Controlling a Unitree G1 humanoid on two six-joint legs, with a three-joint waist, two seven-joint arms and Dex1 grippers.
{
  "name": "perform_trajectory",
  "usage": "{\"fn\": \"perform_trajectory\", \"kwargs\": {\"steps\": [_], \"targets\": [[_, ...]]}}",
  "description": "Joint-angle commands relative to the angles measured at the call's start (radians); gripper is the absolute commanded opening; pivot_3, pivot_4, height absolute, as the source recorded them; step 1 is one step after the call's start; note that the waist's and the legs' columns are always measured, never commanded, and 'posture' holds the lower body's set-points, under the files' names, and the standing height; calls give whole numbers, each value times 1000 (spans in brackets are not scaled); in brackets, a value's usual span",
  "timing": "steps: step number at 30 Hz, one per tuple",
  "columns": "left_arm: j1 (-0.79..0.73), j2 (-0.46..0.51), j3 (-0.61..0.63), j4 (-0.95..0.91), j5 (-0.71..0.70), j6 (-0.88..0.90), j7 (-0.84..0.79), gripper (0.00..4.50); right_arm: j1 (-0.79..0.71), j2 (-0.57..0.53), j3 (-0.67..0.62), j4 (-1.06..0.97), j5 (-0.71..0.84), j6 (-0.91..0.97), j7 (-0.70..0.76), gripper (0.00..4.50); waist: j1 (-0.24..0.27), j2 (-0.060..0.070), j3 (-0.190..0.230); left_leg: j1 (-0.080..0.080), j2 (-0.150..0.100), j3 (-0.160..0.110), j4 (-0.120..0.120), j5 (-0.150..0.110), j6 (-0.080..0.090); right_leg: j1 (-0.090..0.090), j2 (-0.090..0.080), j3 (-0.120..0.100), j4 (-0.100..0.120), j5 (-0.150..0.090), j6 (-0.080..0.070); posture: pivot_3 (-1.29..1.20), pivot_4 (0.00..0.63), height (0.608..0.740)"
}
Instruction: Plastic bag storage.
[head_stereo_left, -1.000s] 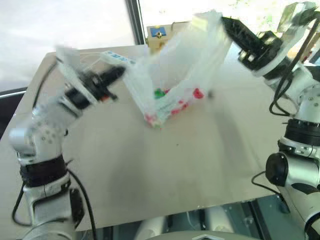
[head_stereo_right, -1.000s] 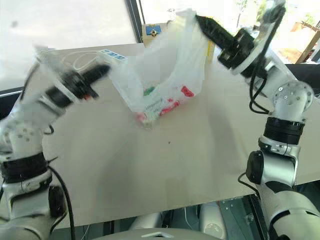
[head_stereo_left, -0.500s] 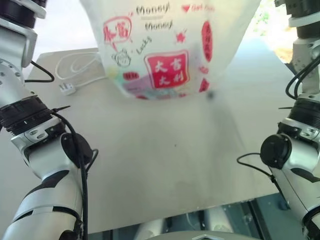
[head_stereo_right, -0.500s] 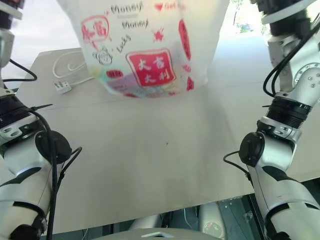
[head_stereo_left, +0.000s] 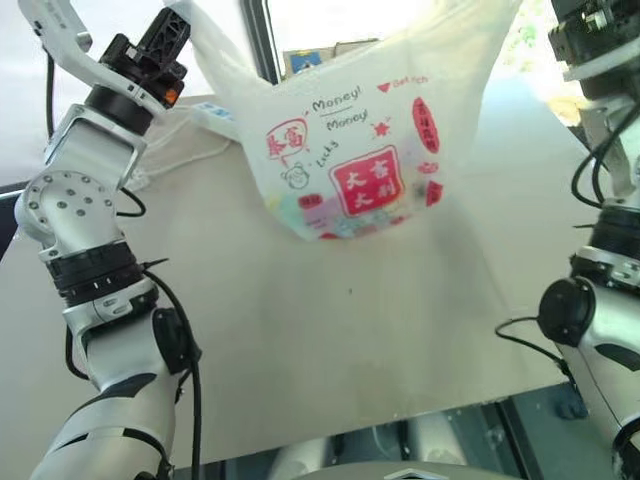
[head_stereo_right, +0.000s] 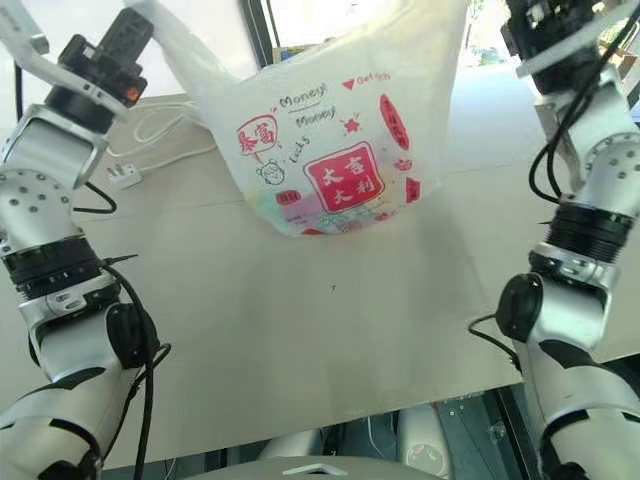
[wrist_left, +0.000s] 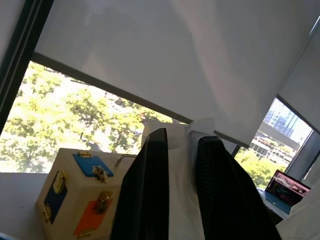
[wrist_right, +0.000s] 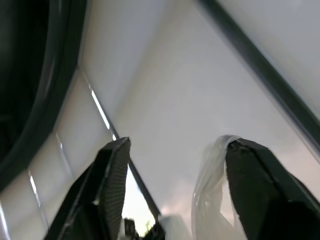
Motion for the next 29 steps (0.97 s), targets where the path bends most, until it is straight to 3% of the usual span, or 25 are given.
{"fn": "perform_trajectory", "kwargs": {"steps": [1,5,6,8,12,17,23,29], "targets": [[85,49,60,-86,-20,13,-19,2630,94,-93,36,-77,-14,90,103,4500,0,0,0,0,0,0,0,0,0,0,0,0,0,0,0,0,150,740],[237,79,98,-152,-52,60,-43,4336,225,-186,92,-85,-104,116,179,4500,4,0,0,0,0,1,0,0,0,1,0,0,-1,0,0,0,150,740],[278,87,108,-165,-57,69,-55,4475,254,-204,104,-84,-133,111,195,4500,5,0,0,0,0,2,0,0,0,1,0,0,-2,0,0,0,150,740],[435,115,132,-223,-62,96,-127,4475,336,-258,126,-72,-184,119,255,4500,7,0,-1,1,0,3,1,0,0,2,0,0,-3,0,0,0,150,740],[810,164,114,-298,73,25,-289,4475,531,-399,258,-99,-419,-3,388,4500,11,1,-1,5,0,5,-4,0,0,4,1,2,-9,0,0,0,150,740],[1155,97,97,-422,187,-91,-380,4475,699,-404,242,-85,-560,-196,465,4500,31,2,-1,5,1,7,-3,0,0,5,1,4,-10,0,0,0,150,740],[1407,-44,72,-589,318,-276,-385,4475,822,-376,170,44,-639,-439,589,4500,76,1,-1,7,1,7,-3,-1,1,9,1,3,-13,0,-1,0,150,740],[1464,-87,75,-604,398,-397,-387,4475,811,-337,122,107,-642,-523,650,4500,86,5,-3,8,2,7,-4,-1,1,9,1,3,-12,0,-1,0,150,740]]}}
